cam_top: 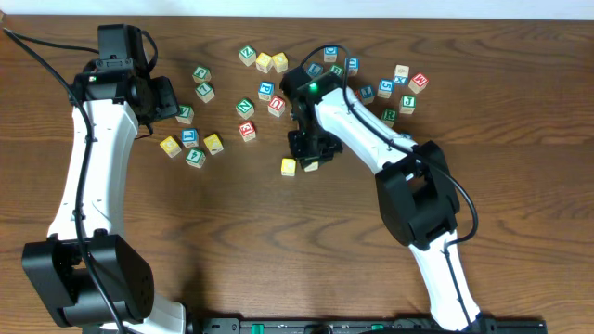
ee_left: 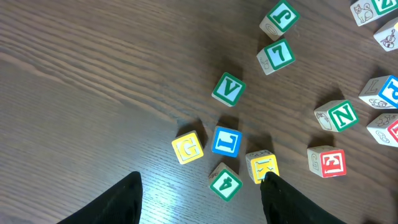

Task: Spell out CORL
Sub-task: 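Lower the yellow O block beside the C block and open right gripper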

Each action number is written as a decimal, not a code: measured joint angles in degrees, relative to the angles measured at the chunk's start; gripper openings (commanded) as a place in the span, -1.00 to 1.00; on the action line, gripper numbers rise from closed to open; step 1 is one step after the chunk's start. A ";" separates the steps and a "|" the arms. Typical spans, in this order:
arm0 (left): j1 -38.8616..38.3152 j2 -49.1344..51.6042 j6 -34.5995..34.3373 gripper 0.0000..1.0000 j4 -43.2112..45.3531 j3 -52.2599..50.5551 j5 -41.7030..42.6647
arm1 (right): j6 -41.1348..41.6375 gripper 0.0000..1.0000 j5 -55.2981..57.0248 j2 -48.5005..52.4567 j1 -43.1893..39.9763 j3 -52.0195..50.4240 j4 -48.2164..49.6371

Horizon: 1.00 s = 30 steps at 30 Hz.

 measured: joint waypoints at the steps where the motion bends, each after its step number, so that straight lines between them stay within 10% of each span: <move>1: 0.00 0.00 0.00 0.22 0.02 0.00 0.00 | 0.74 -0.53 0.68 0.00 0.22 0.00 -0.09; 30: 0.00 0.00 0.00 0.22 0.02 0.00 0.00 | 9.90 -0.39 5.35 0.00 1.38 -0.61 3.87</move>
